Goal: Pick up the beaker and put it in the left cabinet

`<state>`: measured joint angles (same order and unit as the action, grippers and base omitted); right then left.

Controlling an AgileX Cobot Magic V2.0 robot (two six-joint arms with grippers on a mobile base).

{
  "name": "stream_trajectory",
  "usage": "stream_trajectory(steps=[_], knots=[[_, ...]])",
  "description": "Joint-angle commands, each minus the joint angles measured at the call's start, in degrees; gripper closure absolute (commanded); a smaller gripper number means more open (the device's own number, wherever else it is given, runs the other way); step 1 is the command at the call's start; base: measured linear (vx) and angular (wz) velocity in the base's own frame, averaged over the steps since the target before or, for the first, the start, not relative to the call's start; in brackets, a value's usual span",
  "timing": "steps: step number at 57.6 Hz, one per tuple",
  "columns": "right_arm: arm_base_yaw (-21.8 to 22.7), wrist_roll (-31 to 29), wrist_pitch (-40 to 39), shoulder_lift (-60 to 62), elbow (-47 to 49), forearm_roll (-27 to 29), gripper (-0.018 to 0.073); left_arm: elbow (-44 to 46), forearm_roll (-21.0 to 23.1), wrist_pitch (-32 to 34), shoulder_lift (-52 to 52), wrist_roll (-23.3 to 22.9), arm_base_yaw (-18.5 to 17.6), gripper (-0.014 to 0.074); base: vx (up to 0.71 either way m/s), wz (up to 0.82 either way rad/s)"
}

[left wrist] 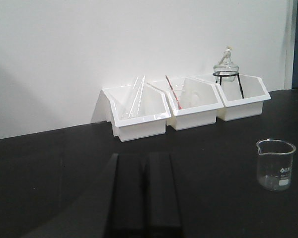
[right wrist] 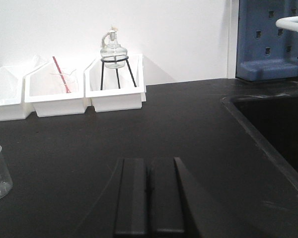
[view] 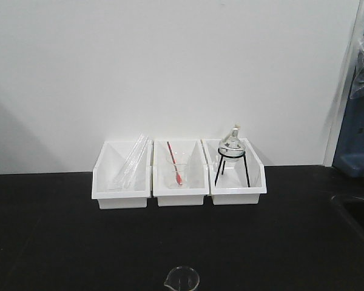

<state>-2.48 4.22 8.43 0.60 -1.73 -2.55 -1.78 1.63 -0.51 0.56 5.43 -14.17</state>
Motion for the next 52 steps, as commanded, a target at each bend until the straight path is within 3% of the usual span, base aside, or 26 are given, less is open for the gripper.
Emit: stream_trajectory(steps=[1,14,22,32,41,52], knots=[[0.16,-0.32,-5.30,0.81,-0.38,-0.52,0.0565,-0.94,0.47,4.77,1.00,-0.19,-0.32,0.0596,0.00,0.00],[0.16,-0.27,-5.73,0.81,-0.38,-0.45,0.0565,-0.94,0.47,4.77,1.00,-0.19,-0.32,0.0596,0.00,0.00],[0.16,-0.08,-11.71,0.81,0.50,-0.44,0.0565,-0.94,0.47,4.77,1.00,-0.19,-0.32,0.0596,0.00,0.00],[0.16,-0.57,-13.99,-1.71,8.17,-0.58,0.0565,-0.94,0.47,4.77,1.00,-0.19,-0.32,0.0596,0.00,0.00],[0.16,-3.68,-13.93,-16.09,20.74,-2.50,0.0565,-0.94,0.47,4.77,1.00,-0.19,-0.32,0.0596,0.00,0.00],[0.16,-2.97,-16.06,-34.95,32.23,-2.22,0.0565,-0.94,0.47,4.77,1.00,-0.19,-0.32,0.0596,0.00,0.00]])
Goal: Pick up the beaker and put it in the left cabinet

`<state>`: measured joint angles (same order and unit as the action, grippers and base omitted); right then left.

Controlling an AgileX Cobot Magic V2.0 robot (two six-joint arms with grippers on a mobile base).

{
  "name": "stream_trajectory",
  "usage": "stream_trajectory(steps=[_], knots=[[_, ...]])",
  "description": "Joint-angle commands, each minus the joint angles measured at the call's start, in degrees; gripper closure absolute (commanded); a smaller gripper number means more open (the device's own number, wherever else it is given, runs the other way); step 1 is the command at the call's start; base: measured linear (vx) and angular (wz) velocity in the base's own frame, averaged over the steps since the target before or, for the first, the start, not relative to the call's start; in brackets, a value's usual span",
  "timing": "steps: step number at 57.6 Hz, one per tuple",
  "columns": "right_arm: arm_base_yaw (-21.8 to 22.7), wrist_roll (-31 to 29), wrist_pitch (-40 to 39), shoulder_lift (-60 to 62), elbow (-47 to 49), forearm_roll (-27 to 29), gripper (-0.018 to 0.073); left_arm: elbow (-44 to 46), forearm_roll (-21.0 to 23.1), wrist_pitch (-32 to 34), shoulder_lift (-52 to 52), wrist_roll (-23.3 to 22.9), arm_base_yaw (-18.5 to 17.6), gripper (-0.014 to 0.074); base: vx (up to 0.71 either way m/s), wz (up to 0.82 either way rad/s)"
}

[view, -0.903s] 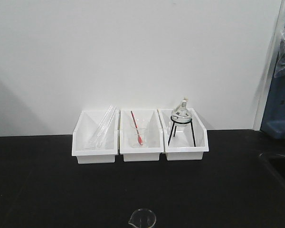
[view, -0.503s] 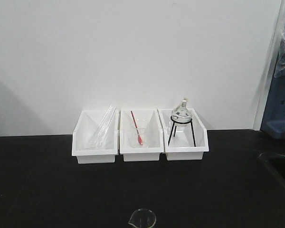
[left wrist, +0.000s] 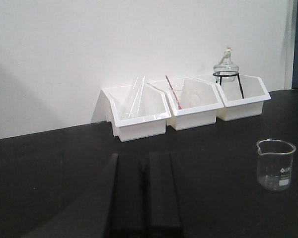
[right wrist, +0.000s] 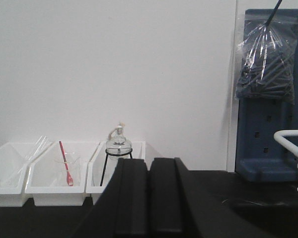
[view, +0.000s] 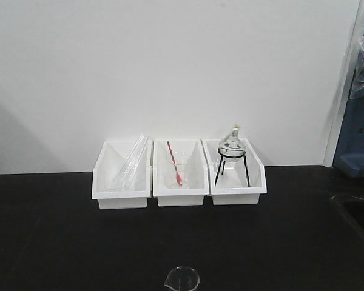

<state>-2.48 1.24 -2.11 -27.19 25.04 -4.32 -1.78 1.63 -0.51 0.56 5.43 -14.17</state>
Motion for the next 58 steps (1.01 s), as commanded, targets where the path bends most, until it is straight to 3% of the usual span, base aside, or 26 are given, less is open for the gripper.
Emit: stream_trajectory(steps=[1,18,29,36,48,54,58], knots=[[0.16,0.19,-5.73,-8.30,6.25,-0.45,0.0565,-0.94,0.47,4.77,1.00,-0.19,-0.32,0.0596,0.00,0.00],[0.16,1.52,-12.88,-21.65,8.85,-0.38,0.0554,-0.94,0.47,4.77,1.00,-0.19,-0.32,0.0596,0.00,0.00],[0.16,1.89,-15.21,-22.69,8.85,-0.44,0.0459,-0.94,0.47,4.77,1.00,-0.19,-0.32,0.0596,0.00,0.00],[0.16,1.95,-15.22,-22.69,8.85,-0.39,0.0312,-0.94,0.47,4.77,1.00,-0.19,-0.32,0.0596,0.00,0.00],[0.16,2.98,-15.52,-22.69,8.85,-0.28,-0.0059,-0.94,0.47,4.77,1.00,-0.19,-0.32,0.0596,0.00,0.00],[0.16,2.98,-15.52,-22.69,8.85,-0.28,-0.0169,-0.94,0.47,4.77,1.00,-0.19,-0.32,0.0596,0.00,0.00],[0.16,2.92,-15.52,-22.69,8.85,-0.34,-0.0169,-0.94,0.47,4.77,1.00,-0.19,-0.32,0.0596,0.00,0.00]])
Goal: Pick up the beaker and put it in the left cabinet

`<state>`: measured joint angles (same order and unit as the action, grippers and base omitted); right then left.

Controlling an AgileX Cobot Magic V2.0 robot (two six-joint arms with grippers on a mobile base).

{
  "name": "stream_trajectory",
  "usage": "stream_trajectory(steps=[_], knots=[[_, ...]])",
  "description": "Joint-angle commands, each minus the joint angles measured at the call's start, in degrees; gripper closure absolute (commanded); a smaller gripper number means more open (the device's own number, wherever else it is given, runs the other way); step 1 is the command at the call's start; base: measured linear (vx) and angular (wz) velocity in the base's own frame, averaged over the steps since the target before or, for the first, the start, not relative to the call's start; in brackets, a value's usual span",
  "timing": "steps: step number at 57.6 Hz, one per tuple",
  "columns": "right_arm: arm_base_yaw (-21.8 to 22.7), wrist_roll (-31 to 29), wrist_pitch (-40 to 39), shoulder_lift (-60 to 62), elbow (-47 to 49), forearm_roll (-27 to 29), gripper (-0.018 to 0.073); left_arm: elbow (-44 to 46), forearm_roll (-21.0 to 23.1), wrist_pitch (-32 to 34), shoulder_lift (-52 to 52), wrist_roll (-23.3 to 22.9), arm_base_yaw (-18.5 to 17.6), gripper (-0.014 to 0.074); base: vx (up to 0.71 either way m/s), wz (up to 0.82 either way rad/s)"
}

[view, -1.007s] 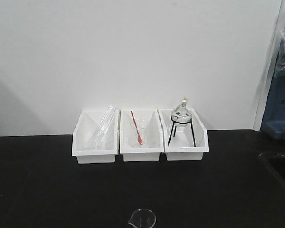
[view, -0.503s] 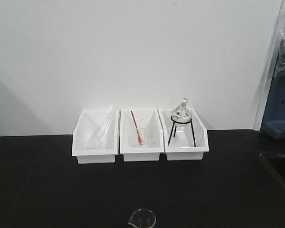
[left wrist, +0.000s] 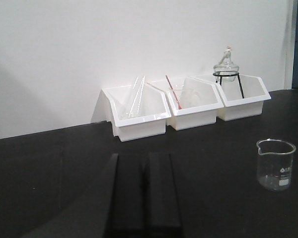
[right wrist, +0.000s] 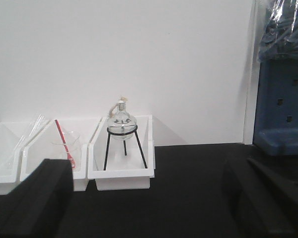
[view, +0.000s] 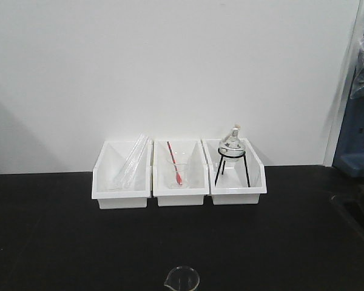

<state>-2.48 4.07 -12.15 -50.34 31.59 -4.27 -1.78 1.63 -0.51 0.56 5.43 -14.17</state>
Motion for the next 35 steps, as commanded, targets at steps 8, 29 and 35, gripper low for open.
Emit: stream_trajectory(steps=[8,29,35], knots=[[0.16,0.55,-8.34,-0.31,2.29,-1.07,-0.0149,-0.94,0.47,4.77,1.00,-0.19,-0.32,0.0596,0.00,0.00],[-2.36,10.37,-25.33,-18.22,-0.52,-21.32,-0.0039,-0.94,0.47,4.77,1.00,-0.19,-0.32,0.0596,0.00,0.00],[-2.36,10.77,-36.85,-24.75,-5.29,-25.13,-0.0025,-0.94,0.47,4.77,1.00,-0.19,-0.32,0.0596,0.00,0.00]])
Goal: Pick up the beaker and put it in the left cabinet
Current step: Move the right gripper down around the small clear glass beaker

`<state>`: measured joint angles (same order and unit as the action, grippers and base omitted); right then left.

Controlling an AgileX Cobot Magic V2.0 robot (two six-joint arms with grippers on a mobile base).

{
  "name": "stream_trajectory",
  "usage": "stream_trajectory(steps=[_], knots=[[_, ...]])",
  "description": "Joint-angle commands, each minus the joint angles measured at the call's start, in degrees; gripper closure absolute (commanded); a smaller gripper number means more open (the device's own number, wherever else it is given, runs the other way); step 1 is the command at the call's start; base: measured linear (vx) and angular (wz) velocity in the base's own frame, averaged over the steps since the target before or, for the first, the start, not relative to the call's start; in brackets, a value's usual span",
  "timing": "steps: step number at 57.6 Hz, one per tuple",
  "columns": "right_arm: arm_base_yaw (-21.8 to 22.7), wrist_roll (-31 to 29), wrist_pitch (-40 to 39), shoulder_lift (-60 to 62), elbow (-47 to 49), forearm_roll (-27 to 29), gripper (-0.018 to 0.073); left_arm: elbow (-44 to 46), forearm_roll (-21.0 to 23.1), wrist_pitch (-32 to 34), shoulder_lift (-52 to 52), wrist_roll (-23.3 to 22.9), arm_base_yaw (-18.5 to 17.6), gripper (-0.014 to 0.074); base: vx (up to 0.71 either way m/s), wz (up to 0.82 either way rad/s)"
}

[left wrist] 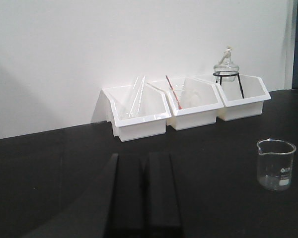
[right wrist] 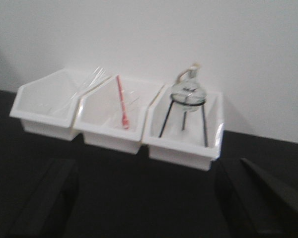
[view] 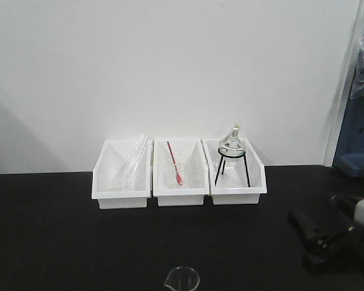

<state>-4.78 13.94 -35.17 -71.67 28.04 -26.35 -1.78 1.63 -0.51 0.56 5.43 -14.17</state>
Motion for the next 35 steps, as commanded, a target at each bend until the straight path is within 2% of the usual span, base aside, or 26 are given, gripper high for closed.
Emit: stream_trajectory(steps=[1,7,15,23,35], knots=[[-0.06,0.74,-15.53,-4.93,-2.49,-3.37,-0.0025,-0.94,0.47,4.77,1.00,-0.19,-0.32,0.0596,0.00,0.00],[-0.06,0.23,-28.65,-13.66,-7.23,-7.04,-0.0025,-0.94,0.47,4.77,1.00,-0.19,-0.32,0.0596,0.00,0.00],[-0.06,0.06,-41.25,-25.19,-6.98,-12.55,-0.0025,-0.94,0.47,4.77,1.00,-0.19,-0.32,0.0596,0.00,0.00],[-1.42,0.32,-41.97,-33.81,-4.28,-15.95,-0.0025,-0.94,0.47,4.77,1.00,-0.19,-0.32,0.0596,0.00,0.00],[-6.72,0.08,-41.97,-39.70,2.13,-15.49,-0.0025,-0.94,0.47,4.77,1.00,-0.19,-0.32,0.0596,0.00,0.00]])
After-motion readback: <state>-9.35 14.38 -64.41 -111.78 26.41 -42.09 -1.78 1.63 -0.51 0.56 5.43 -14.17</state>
